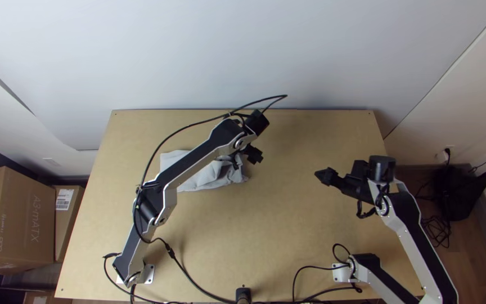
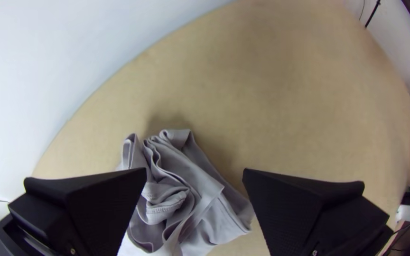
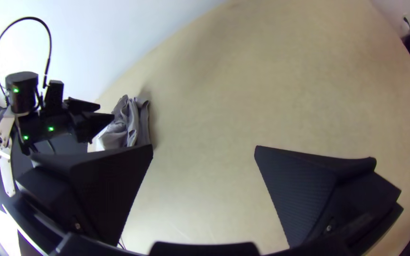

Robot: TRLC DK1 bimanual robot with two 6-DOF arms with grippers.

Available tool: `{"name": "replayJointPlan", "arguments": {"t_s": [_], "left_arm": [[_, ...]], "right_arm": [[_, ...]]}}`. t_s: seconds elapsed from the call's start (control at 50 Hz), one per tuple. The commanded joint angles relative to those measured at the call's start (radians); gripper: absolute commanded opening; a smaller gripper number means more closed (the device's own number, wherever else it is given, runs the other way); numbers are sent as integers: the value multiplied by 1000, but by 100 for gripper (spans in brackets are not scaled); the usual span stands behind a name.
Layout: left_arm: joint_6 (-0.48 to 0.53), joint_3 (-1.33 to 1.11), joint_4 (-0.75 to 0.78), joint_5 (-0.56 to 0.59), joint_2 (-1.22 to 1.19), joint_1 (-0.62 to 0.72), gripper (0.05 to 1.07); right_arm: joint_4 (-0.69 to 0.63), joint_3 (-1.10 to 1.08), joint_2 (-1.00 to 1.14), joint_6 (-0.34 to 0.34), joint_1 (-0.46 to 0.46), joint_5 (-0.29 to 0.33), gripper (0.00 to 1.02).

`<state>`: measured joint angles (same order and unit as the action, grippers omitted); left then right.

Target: Fold the t-shirt

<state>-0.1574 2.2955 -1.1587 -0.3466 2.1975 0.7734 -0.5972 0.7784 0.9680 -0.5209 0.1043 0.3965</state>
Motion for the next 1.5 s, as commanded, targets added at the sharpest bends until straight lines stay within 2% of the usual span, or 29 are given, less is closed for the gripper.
{"name": "replayJointPlan", "arguments": {"t_s": [0.0, 0.08, 0.12, 0.24, 0.38, 0.46, 0.58, 0.68, 0.88, 1.02, 1.16, 1.26, 1.34, 1.48], "left_arm": [[-54, 30, 5, 31, -131, -25, 103], [-67, 22, -1, 64, -200, -62, 103], [-70, 16, -6, 70, -236, -82, 103], [-76, -4, -42, 103, -338, -163, 103], [-71, -28, -75, 136, -456, -296, 103], [-70, -34, -96, 193, -516, -402, 103], [-80, -119, -96, 255, -610, -554, 103], [-100, -220, -78, 291, -697, -640, 103], [-90, -396, -15, 354, -837, -792, 103], [-64, -470, 8, 414, -892, -885, 103], [-48, -490, 22, 474, -909, -961, 103], [-31, -490, 28, 485, -907, -979, 103], [-27, -490, 33, 485, -903, -977, 103], [-28, -490, 53, 488, -891, -973, 103]], "right_arm": [[62, 1, 74, -41, 60, -12, 99], [91, 47, 163, -44, 130, -24, 99], [93, 87, 210, -44, 173, -50, 99], [91, 262, 340, -30, 342, -183, 99], [34, 509, 529, 59, 515, -375, 99], [11, 641, 624, 111, 595, -456, 99], [-16, 806, 756, 173, 698, -551, 99], [-24, 907, 861, 203, 755, -591, 99], [-6, 1019, 1006, 257, 847, -616, 99], [8, 1055, 1091, 291, 888, -659, 99], [10, 1088, 1177, 289, 893, -700, 99], [8, 1092, 1206, 286, 890, -774, 99], [-24, 1070, 1201, 266, 877, -815, 99], [-84, 960, 1121, 242, 847, -844, 99]]}}
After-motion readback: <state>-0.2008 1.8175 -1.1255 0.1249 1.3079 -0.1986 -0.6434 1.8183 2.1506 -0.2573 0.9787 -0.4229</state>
